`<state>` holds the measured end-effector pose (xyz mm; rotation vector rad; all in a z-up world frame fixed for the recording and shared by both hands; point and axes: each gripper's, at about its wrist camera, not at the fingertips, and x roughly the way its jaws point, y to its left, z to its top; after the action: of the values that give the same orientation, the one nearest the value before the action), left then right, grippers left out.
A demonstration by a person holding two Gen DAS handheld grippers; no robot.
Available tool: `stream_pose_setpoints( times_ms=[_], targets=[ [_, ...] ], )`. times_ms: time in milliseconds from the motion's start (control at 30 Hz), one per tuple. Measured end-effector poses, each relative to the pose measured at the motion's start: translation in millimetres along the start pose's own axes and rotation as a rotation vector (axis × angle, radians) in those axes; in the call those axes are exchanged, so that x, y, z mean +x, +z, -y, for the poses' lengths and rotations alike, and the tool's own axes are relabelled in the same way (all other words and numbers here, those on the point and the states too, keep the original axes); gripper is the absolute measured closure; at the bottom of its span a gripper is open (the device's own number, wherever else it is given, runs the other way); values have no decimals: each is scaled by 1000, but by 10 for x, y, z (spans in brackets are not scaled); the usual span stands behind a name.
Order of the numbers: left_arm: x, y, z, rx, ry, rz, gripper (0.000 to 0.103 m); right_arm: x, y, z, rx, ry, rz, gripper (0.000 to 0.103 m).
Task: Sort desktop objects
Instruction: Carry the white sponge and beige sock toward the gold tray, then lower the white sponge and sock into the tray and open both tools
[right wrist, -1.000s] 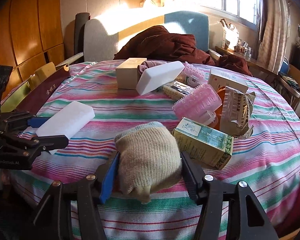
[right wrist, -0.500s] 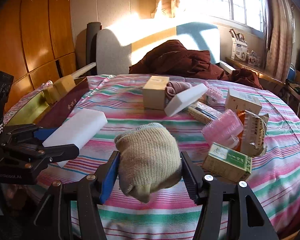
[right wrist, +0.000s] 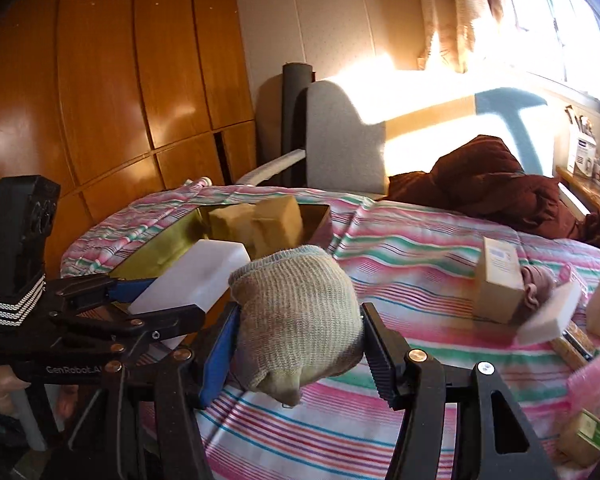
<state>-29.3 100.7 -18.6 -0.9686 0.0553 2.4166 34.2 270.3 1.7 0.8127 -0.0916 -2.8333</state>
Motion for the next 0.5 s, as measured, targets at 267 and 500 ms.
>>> stream_pose_setpoints(
  times_ms=[267,500],
  targets=[
    [43,-11,-477,-58,116,-3,38,492,183,-390,-75,53,-46,43],
    [161,-49,-743,-90,139,-73,36,875,167,-529,-107,63,-127,41]
  ],
)
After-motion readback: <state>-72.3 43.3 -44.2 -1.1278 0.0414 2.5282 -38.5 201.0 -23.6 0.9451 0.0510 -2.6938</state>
